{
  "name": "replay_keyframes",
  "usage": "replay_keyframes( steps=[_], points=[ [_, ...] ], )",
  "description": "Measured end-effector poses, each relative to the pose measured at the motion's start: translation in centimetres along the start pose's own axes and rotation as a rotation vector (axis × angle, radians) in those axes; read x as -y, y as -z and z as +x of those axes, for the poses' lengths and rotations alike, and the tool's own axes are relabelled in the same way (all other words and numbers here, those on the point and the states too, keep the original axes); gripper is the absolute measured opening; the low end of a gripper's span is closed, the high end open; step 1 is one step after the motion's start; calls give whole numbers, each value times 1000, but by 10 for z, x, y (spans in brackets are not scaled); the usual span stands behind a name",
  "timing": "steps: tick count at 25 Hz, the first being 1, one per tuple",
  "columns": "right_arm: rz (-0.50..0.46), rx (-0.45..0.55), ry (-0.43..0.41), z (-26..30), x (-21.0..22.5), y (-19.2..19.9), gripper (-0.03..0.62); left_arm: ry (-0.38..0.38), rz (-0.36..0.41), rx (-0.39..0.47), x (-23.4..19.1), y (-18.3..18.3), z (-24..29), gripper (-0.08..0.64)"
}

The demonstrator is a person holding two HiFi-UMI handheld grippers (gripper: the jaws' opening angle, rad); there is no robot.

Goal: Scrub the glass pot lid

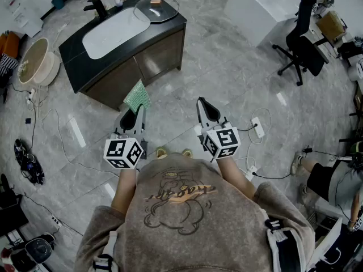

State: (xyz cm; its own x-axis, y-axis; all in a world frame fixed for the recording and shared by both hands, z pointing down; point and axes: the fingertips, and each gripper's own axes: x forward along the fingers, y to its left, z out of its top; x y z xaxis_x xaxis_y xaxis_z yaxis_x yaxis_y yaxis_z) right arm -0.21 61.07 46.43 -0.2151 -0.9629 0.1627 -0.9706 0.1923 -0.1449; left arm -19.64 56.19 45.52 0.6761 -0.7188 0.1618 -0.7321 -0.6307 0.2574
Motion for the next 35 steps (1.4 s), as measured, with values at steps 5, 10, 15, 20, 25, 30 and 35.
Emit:
replay_keyframes(
  steps=[5, 10, 15, 20, 25, 30, 35],
  points=[
    [39, 41, -11, 12, -11, -1, 28, 0, -3, -1, -16, -1, -2, 86],
    [54, 22, 8, 21, -23, 9, 28, -2, 0, -13, -37, -1, -7, 86],
    [47, 34, 30, 25, -37, 19, 28, 23, -3, -10, -55, 3, -11, 86],
    [49, 33, 61, 28, -46, 19, 28, 54, 3, -8, -64, -6, -8, 86],
    [35, 32, 64, 43, -50, 17, 28, 76, 5, 0, -77, -13, 6, 86],
    [31, 30, 56, 68, -45, 18, 28, 85, 11, 1, -91, -16, 26, 86],
    [31, 37, 39, 105, -24, 10, 28, 77, 14, -4, -108, -24, 59, 86]
  ],
)
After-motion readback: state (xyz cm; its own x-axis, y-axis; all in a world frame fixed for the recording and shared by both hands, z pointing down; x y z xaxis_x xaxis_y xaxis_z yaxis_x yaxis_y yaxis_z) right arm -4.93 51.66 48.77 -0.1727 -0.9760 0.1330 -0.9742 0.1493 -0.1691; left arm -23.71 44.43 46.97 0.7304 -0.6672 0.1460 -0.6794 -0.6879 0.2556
